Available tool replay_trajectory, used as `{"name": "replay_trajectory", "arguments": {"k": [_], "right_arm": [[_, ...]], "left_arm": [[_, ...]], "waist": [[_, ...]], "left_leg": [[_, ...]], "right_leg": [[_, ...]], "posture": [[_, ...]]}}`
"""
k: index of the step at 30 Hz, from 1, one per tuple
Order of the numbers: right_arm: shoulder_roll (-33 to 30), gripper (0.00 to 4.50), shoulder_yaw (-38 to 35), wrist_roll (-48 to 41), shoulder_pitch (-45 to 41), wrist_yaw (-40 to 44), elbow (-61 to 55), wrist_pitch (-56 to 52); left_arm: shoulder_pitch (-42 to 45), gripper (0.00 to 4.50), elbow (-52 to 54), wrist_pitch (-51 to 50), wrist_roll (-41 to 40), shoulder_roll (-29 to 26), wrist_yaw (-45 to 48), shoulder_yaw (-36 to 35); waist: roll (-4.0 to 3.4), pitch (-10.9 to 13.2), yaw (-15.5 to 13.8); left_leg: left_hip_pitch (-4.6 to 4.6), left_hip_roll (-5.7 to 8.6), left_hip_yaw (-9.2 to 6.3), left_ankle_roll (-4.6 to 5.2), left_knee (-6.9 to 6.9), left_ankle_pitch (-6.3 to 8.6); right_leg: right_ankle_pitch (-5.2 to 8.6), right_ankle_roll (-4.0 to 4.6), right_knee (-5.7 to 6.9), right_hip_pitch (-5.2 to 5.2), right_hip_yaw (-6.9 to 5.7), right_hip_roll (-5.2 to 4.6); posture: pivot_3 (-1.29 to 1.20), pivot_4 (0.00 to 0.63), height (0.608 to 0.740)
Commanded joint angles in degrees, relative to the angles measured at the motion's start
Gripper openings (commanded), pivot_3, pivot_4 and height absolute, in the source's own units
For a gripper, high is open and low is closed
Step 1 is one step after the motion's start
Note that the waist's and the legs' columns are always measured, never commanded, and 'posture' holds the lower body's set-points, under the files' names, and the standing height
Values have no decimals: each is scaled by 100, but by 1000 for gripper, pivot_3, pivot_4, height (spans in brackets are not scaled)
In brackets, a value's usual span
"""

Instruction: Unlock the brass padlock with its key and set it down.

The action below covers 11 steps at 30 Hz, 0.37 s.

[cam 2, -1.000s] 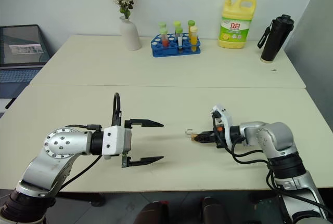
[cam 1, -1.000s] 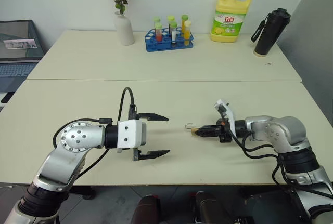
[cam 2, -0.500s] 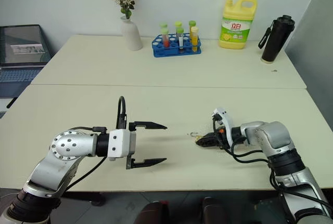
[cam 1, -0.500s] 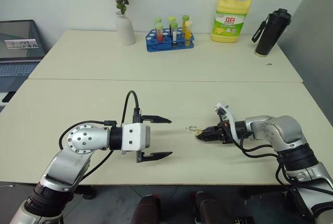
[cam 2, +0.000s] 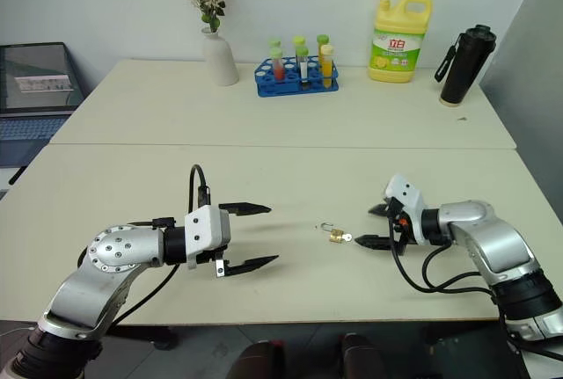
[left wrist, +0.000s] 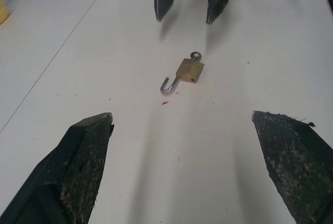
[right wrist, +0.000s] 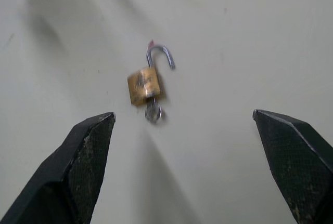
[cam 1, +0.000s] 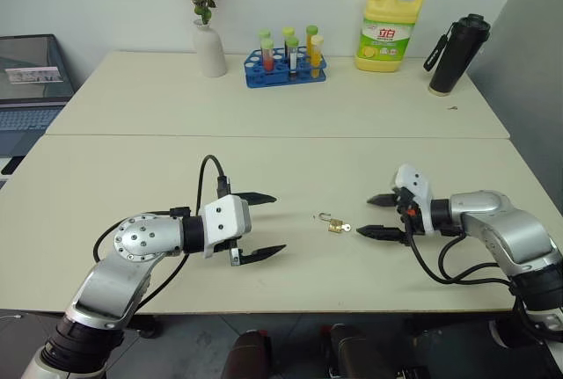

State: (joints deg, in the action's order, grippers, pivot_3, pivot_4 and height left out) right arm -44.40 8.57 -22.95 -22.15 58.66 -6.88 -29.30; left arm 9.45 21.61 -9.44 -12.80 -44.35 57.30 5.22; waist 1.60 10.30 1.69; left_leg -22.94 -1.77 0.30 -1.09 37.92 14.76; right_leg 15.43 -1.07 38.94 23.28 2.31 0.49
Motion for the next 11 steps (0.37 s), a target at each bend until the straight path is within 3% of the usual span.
{"name": "replay_trajectory", "arguments": {"k": [1, 11], "right_arm": [[-89, 4449, -213, 212, 170, 148, -249, 705], [-408, 4449, -451, 233, 478, 358, -399, 797]], "left_arm": [[53, 4500, 10, 177, -53, -114, 178, -103], [206, 4500, 28, -33, -466, 3, 503, 40]], "waist": [[0, 0, -2], [0, 0, -5]], "left_leg": [[0, 1, 1, 0, 0, 0], [1, 4, 5, 0, 3, 0]], "right_leg": [[0, 0, 0, 0, 0, 0], [0, 0, 1, -1, 3, -2]], "posture": [[0, 150, 740], [0, 150, 740]]}}
